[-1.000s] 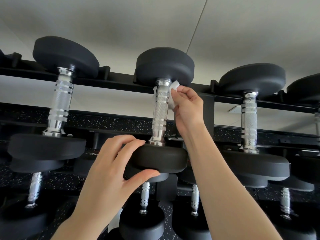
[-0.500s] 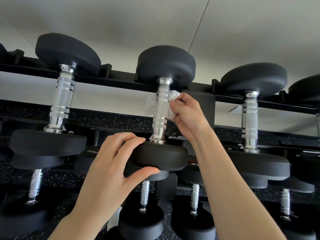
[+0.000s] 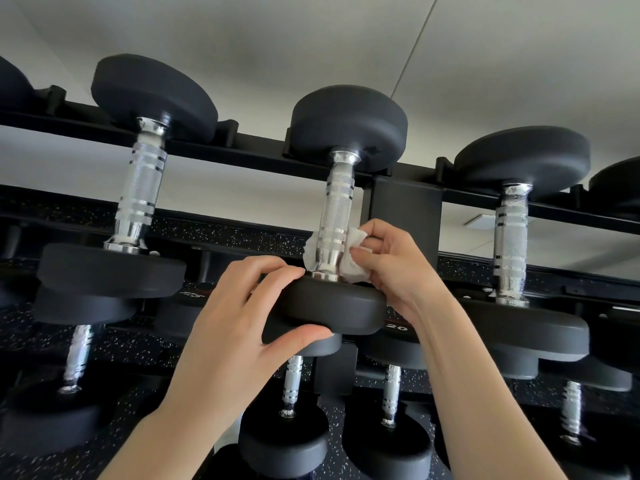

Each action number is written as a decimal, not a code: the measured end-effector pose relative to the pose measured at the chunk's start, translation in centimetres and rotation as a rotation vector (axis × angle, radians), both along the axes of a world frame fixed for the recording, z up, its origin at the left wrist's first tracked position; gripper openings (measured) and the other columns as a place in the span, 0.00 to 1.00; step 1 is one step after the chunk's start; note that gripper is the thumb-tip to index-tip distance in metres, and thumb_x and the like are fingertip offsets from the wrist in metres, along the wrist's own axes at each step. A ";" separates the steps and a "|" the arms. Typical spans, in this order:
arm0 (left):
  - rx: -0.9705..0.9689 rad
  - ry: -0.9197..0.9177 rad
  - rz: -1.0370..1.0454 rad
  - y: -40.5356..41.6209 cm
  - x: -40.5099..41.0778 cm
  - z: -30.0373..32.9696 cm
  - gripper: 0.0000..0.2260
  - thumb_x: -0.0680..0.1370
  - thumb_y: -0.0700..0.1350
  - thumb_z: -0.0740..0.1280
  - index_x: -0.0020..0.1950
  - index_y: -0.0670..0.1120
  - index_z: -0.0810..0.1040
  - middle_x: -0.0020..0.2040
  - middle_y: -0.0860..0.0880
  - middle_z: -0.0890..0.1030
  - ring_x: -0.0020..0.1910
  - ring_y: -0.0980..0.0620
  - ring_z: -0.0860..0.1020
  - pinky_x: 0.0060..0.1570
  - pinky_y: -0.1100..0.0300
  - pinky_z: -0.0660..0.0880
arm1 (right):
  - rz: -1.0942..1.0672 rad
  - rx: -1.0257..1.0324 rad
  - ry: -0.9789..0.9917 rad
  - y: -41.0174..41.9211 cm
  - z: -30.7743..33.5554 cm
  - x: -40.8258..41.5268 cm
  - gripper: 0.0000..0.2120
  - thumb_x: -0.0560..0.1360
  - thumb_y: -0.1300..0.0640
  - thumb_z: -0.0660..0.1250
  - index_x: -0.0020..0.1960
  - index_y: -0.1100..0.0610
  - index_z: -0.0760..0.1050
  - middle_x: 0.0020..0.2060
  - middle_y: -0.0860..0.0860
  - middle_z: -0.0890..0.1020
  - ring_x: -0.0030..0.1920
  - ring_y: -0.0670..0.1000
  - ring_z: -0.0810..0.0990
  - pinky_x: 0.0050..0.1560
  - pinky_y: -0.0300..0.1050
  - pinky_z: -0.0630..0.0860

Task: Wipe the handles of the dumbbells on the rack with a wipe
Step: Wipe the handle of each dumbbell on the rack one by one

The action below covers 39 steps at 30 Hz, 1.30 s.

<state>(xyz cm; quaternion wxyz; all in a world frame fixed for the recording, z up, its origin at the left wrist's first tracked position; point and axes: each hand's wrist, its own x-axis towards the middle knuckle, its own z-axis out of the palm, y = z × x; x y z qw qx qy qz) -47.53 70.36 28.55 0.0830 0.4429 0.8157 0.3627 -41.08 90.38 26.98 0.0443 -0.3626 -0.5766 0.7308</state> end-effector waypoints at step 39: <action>0.153 -0.106 0.044 -0.1 -0.6 -1.7 0.27 0.70 0.63 0.67 0.58 0.44 0.78 0.54 0.51 0.75 0.53 0.52 0.73 0.53 0.54 0.71 | 0.684 1.286 -0.506 -3.1 5.8 -3.8 0.08 0.73 0.43 0.66 0.49 0.42 0.79 0.42 0.49 0.77 0.49 0.55 0.77 0.42 0.44 0.70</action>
